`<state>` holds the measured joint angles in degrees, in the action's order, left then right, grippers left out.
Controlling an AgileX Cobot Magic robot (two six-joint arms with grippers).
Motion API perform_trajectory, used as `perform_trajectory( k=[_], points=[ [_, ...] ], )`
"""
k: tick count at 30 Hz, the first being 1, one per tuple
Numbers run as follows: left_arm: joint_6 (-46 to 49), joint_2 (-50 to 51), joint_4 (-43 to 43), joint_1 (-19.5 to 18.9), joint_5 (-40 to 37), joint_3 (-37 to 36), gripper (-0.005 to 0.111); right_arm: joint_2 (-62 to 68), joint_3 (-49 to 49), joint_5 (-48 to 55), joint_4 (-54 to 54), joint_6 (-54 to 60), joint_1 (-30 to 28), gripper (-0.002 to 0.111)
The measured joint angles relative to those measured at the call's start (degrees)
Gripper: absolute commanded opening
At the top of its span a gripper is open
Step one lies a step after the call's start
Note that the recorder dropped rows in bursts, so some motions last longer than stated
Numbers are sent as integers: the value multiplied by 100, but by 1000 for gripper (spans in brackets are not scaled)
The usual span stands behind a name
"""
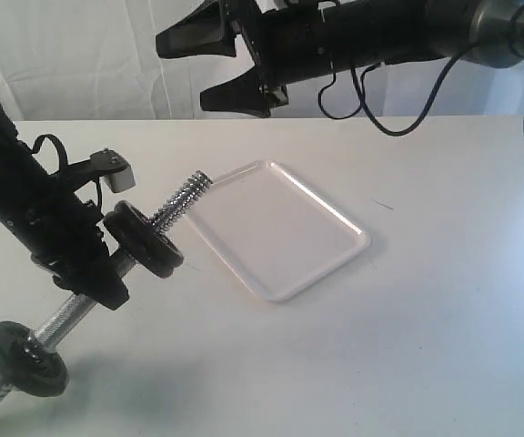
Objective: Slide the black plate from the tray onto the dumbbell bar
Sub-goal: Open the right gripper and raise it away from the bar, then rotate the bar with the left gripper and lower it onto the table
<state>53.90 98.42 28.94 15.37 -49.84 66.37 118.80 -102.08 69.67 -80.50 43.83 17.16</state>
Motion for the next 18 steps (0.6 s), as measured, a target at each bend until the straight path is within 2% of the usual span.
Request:
perform_trajectory(
  k=[1, 3, 11, 18],
  points=[
    [-61, -33, -52, 0, 20, 0, 0, 0, -78, 0, 110, 72, -56, 42],
    [-256, -69, -134, 0, 103, 0, 0, 0, -183, -14, 516, 83, -89, 0],
    [-1466, -69, -315, 0, 733, 0, 0, 0, -231, -1171, 3311, -1164, -89, 0],
    [-2631, -69, -315, 0, 1219, -9, 0, 0, -231, -1192, 4428, -1777, -89, 0]
  ],
)
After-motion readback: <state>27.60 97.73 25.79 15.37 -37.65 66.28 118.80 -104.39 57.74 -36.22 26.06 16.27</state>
